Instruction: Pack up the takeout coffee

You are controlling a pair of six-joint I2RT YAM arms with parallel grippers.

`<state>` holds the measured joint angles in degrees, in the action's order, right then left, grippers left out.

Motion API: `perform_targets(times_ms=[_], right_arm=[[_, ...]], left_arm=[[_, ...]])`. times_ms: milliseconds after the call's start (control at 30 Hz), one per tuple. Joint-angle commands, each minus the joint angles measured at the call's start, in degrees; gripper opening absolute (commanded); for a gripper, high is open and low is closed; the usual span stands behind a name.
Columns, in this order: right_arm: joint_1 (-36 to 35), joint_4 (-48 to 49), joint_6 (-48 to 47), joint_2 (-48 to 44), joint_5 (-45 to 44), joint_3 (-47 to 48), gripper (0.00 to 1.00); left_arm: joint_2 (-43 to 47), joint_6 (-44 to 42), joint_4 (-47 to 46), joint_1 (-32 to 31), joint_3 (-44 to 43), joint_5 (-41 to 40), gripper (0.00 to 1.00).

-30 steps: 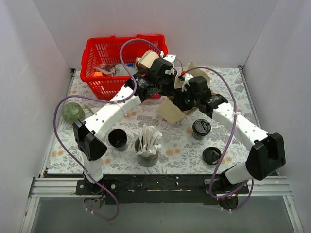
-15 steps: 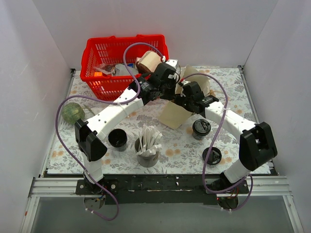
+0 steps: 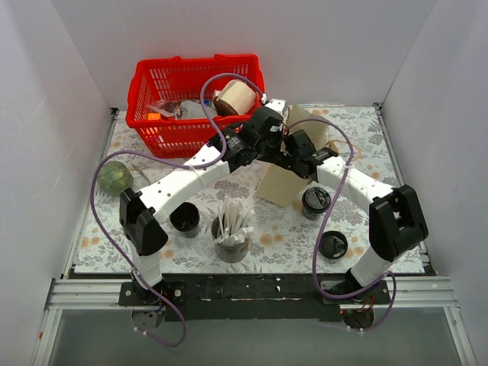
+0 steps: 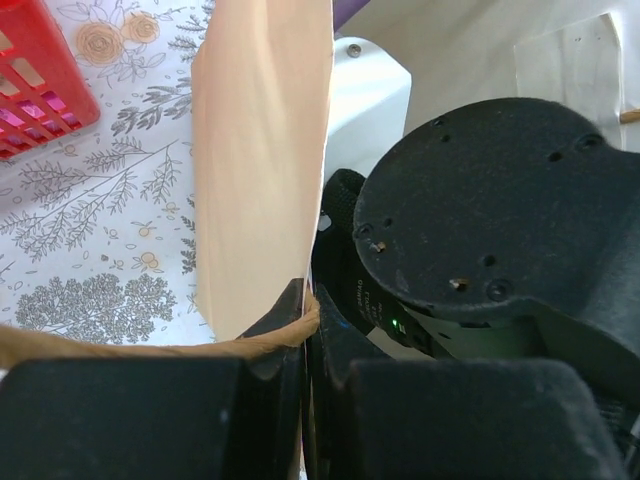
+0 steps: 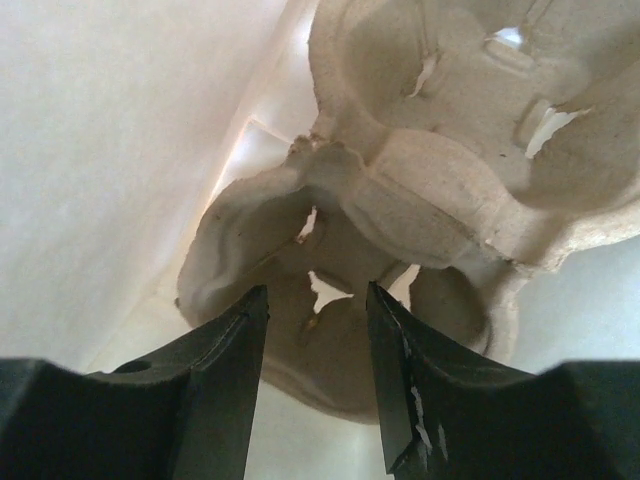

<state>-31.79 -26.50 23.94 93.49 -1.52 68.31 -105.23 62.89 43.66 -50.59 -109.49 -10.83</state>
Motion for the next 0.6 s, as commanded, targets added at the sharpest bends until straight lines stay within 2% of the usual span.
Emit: perform_targets(times_ms=[0, 267, 400, 500, 567], right_arm=[[-0.46, -0.57, -1.18, -2.52, 0.9, 5.86, 0.53], [-0.38, 1.27, -2.59, -12.89, 0.03, 9.56, 0.64], [-0.38, 7.49, -3.11, -19.39, -1.38, 8.16, 0.66], [-0.38, 12.16, -3.29, -24.31, 0.37, 5.7, 0.73], [-0.38, 17.69, -3.38, -27.48, 4.76, 4.9, 0.78]], left_arm=[[4.86, 0.47, -3.06, -0.48, 0.33, -2.87, 0.0], [5.38, 3.37, 1.16, -0.3, 2.09, -8.77, 0.0], [7.84, 4.52, 0.99, -0.04, 4.9, -8.6, 0.0], [8.72, 4.96, 0.73, 0.31, 5.87, -7.81, 0.0], [9.16, 5.05, 0.73, 0.49, 6.04, -7.45, 0.0]])
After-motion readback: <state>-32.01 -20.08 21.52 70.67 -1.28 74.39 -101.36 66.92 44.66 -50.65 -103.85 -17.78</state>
